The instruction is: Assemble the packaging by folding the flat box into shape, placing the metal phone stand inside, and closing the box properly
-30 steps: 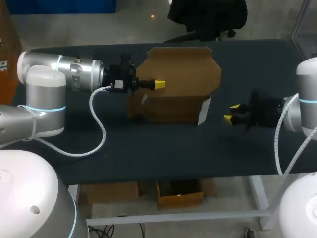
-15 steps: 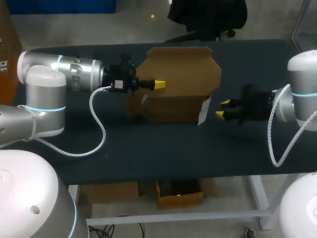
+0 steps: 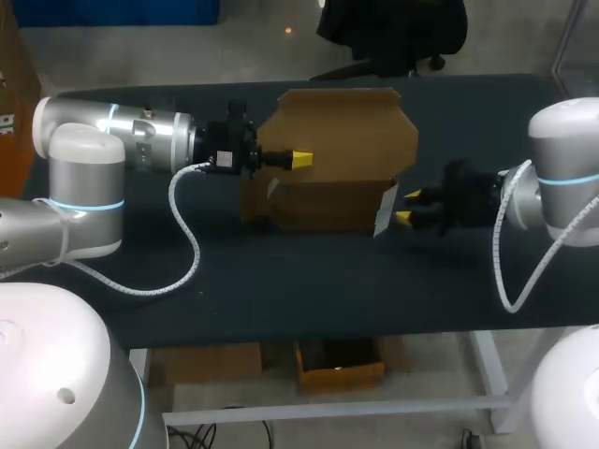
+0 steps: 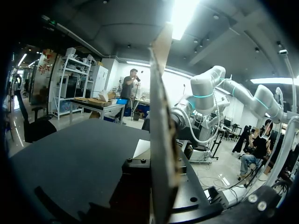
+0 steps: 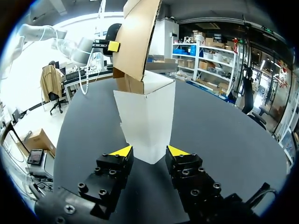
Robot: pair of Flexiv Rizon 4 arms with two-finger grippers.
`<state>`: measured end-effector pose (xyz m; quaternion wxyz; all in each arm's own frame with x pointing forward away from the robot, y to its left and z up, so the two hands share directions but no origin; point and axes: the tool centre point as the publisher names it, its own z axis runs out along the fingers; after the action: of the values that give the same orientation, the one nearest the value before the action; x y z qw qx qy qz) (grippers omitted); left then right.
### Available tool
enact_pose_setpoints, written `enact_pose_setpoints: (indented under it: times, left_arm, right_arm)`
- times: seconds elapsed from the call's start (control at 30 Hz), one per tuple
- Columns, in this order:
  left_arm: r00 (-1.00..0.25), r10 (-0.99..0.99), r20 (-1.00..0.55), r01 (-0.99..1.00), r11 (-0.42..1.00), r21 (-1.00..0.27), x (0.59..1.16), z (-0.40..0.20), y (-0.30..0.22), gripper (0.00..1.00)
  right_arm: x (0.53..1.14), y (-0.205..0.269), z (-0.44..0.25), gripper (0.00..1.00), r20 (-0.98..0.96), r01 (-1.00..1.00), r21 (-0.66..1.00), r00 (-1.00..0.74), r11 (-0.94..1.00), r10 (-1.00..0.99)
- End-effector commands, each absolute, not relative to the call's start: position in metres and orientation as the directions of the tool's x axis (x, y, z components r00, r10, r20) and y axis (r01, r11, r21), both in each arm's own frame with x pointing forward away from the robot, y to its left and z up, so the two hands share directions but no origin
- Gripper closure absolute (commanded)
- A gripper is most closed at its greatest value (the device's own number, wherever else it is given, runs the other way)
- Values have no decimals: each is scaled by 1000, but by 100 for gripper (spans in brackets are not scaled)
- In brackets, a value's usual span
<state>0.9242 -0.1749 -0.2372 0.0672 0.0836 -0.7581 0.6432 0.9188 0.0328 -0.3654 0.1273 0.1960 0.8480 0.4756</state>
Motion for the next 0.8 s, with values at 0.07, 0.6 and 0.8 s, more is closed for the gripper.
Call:
enact_pose_setpoints:
  times: [0.07, 0.6, 0.8]
  left_arm:
    - [-977, -38, 210, -214, 157, -964, 925, -240, -175, 100]
    - [-977, -38, 210, -214, 157, -964, 925, -240, -175, 100]
    - [-977, -38, 210, -214, 157, -964, 925, -240, -175, 100]
  right_arm:
    - [919, 38, -367, 57, -38, 199, 860, -892, 469, 450]
    - [928, 51, -367, 58, -38, 196, 867, -890, 457, 454]
    - [929, 56, -367, 59, -29, 207, 874, -881, 439, 472]
